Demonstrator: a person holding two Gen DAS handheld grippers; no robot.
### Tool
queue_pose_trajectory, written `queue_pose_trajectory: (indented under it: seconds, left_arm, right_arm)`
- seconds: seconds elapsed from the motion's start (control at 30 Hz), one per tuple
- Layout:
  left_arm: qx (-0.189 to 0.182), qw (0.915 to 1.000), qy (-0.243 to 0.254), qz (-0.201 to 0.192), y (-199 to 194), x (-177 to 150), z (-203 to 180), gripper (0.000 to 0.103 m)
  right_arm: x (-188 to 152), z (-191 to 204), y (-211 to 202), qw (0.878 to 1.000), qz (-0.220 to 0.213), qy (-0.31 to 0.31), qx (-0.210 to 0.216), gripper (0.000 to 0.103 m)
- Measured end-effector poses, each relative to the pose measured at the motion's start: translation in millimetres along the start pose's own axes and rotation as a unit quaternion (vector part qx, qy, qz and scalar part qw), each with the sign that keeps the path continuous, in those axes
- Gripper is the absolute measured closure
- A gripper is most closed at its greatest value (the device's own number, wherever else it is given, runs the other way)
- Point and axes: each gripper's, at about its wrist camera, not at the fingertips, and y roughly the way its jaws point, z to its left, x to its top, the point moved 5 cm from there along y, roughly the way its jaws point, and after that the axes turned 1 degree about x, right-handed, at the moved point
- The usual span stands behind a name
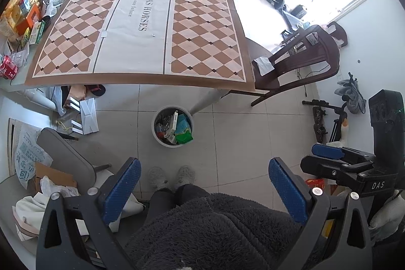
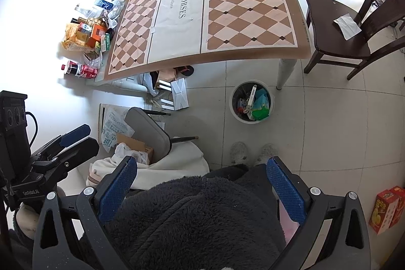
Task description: Collect trash
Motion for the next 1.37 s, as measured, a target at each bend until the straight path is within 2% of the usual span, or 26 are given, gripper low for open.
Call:
queue_pose_trajectory:
  seconds: [0.4,1.37]
  left_arm:
    - [-0.005,0.9998,0.016,0.003,-4.5,-1.0,-0.9,0.000]
    - [-0.002,0.9998,0.018,-0.001,-7.8,3.3,-8.0,0.000]
  right_arm:
    - [2.5,-4.8,-1.6,1.000,0.000,-0.001,-0.002,0.000]
    - [3.0,-4.6,-2.1,1.000,-0.004,-0.003,-0.002,0.000]
